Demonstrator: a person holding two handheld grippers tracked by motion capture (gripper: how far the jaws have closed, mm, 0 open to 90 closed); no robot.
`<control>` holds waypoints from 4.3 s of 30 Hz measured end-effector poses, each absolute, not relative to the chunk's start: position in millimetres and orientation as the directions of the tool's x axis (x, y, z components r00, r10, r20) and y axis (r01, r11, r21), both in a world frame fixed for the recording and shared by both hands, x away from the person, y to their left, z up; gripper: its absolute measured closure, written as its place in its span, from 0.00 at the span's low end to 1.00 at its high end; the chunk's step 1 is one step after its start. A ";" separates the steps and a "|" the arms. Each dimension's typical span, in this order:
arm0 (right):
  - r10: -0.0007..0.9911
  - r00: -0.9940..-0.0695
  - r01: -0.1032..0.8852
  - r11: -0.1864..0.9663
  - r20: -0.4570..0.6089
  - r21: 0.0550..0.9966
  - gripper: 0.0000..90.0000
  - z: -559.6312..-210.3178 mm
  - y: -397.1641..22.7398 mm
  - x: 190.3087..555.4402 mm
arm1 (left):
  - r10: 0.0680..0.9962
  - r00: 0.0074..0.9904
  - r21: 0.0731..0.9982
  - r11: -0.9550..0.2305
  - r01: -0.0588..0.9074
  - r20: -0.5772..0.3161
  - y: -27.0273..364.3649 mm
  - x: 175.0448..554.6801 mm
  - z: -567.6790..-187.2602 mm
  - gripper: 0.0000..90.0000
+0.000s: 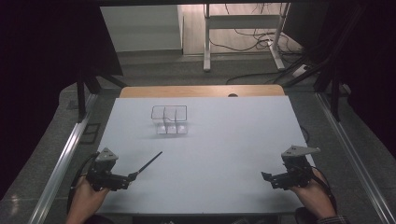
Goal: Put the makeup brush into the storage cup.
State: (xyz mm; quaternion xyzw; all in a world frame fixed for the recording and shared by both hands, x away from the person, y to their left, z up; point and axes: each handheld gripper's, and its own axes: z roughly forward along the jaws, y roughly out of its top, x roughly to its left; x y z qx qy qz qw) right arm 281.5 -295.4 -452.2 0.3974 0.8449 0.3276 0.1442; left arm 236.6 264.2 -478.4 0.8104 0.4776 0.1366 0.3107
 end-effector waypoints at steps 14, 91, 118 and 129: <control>0.769 -0.639 0.585 0.479 0.009 0.655 0.00 -453.8 -295.1 282.4 | 0.868 0.493 0.619 -0.353 0.701 -0.063 261.6 245.2 -477.2 0.00; 0.751 -0.661 0.604 0.520 0.014 0.604 0.00 -459.9 -290.8 283.6 | 0.826 0.553 0.348 -0.491 0.799 -0.104 228.5 309.2 -515.4 0.10; 0.746 -0.666 0.603 0.527 0.014 0.598 0.00 -460.7 -290.3 284.0 | 0.796 0.599 0.300 -0.552 0.778 -0.086 224.1 303.4 -509.0 0.92; 0.739 -0.674 0.595 0.542 0.001 0.593 0.00 -461.5 -288.9 283.6 | 0.758 0.642 0.347 -0.576 0.741 -0.112 220.1 300.2 -498.4 0.92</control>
